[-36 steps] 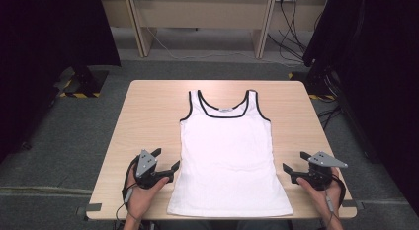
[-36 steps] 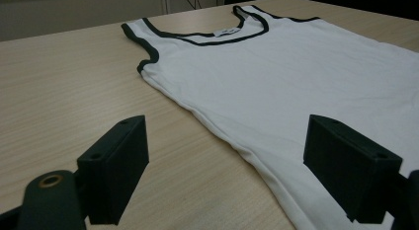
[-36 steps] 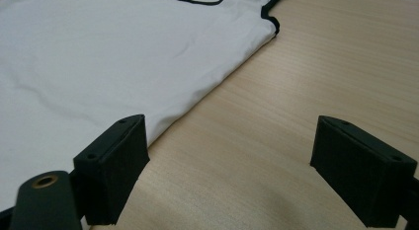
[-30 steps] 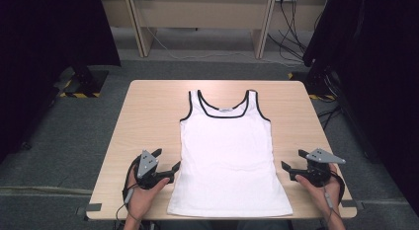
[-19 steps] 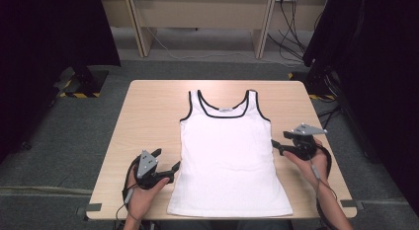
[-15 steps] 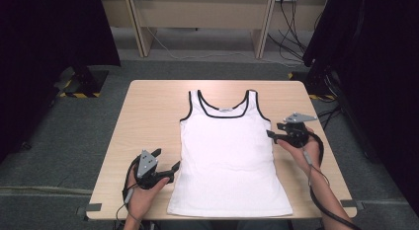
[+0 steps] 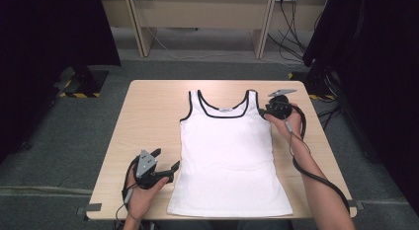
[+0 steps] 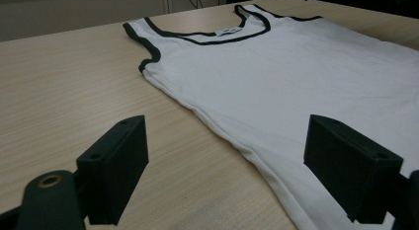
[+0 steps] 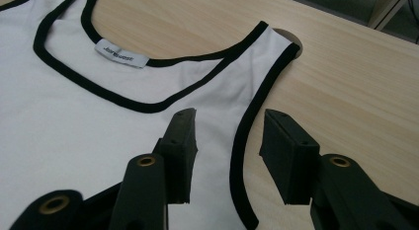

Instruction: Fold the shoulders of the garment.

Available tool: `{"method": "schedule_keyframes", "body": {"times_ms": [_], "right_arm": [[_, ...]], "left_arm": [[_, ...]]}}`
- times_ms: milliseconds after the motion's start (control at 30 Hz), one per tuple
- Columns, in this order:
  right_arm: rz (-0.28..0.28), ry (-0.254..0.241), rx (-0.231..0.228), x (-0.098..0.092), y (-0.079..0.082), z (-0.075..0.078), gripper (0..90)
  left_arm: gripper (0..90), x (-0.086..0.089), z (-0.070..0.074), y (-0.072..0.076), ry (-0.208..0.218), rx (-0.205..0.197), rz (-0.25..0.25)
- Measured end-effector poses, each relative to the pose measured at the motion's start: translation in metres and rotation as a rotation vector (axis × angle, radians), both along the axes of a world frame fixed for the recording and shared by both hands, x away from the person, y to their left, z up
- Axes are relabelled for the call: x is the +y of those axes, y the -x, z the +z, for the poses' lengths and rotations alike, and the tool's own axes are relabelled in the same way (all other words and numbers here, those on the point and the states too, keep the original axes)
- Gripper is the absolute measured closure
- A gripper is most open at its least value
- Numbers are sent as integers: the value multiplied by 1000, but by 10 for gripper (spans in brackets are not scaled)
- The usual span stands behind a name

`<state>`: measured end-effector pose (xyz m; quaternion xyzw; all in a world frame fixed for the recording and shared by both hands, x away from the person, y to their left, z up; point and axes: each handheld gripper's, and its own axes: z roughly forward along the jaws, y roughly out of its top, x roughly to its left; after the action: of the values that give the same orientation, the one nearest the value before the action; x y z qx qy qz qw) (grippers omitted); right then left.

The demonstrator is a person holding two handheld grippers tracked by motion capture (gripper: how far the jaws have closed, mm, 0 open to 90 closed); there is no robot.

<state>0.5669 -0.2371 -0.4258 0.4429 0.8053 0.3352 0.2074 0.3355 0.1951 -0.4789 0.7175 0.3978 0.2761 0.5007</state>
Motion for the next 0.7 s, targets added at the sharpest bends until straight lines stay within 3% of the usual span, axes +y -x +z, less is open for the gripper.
{"method": "schedule_keyframes", "body": {"times_ms": [367,700], "right_arm": [[-41,5,30,17,-31,-6,601],[-91,-38,64,16,-51,-8,613]], "left_arm": [[165,-1,0,0,-6,-1,-3],[165,-1,0,0,-8,-4,-5]]}}
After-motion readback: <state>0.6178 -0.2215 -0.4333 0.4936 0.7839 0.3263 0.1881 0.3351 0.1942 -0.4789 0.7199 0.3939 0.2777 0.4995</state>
